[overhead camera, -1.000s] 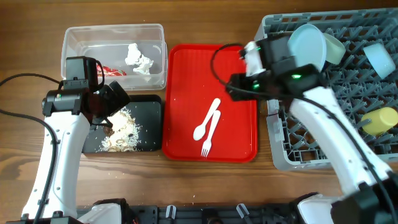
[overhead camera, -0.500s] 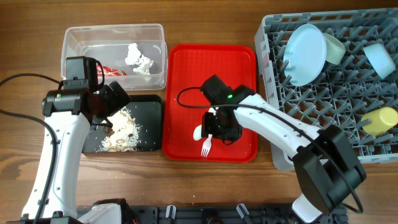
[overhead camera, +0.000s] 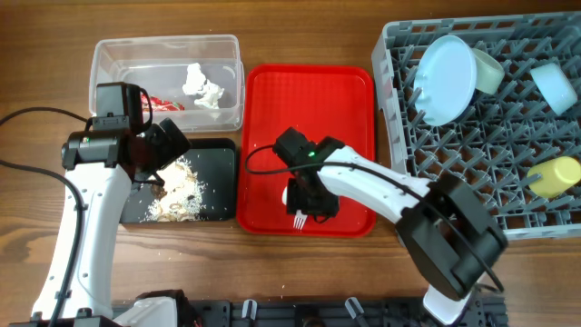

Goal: Sort waste into correct bins and load items into the dishwasher rack
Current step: 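Grasp the white plastic fork with the right gripper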

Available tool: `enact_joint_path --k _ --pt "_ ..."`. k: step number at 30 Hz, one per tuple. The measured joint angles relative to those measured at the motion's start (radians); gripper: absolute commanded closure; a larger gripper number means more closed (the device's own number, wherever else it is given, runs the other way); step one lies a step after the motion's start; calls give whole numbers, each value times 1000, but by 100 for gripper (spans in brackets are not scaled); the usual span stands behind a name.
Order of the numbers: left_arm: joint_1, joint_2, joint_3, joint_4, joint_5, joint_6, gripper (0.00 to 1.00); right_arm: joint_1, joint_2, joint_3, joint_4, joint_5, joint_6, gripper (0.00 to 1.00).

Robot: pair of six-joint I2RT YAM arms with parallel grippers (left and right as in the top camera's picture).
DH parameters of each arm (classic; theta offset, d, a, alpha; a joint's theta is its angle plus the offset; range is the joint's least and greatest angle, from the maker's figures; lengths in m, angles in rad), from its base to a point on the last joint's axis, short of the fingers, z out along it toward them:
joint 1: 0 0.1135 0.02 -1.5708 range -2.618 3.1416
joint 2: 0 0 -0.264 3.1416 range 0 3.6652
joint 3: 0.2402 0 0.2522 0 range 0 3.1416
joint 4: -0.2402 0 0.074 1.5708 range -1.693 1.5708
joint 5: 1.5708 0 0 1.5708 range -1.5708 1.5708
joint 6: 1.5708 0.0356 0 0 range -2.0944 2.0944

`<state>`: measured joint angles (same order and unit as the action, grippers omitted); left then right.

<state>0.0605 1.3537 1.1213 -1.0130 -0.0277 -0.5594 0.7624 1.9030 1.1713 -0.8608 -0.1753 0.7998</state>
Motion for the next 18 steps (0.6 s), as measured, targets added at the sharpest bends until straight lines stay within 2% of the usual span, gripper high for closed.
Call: enact_joint_path --k 3,7,15,18 --pt "0 0 0 0 0 0 0 0 1 0 -3 4 10 57" --pt "0 0 0 0 0 0 0 0 1 0 -9 9 25 71" --pt "0 0 0 0 0 0 0 -13 3 0 -14 2 30 74" --pt "0 0 0 0 0 0 0 -37 5 0 -30 -5 24 79"
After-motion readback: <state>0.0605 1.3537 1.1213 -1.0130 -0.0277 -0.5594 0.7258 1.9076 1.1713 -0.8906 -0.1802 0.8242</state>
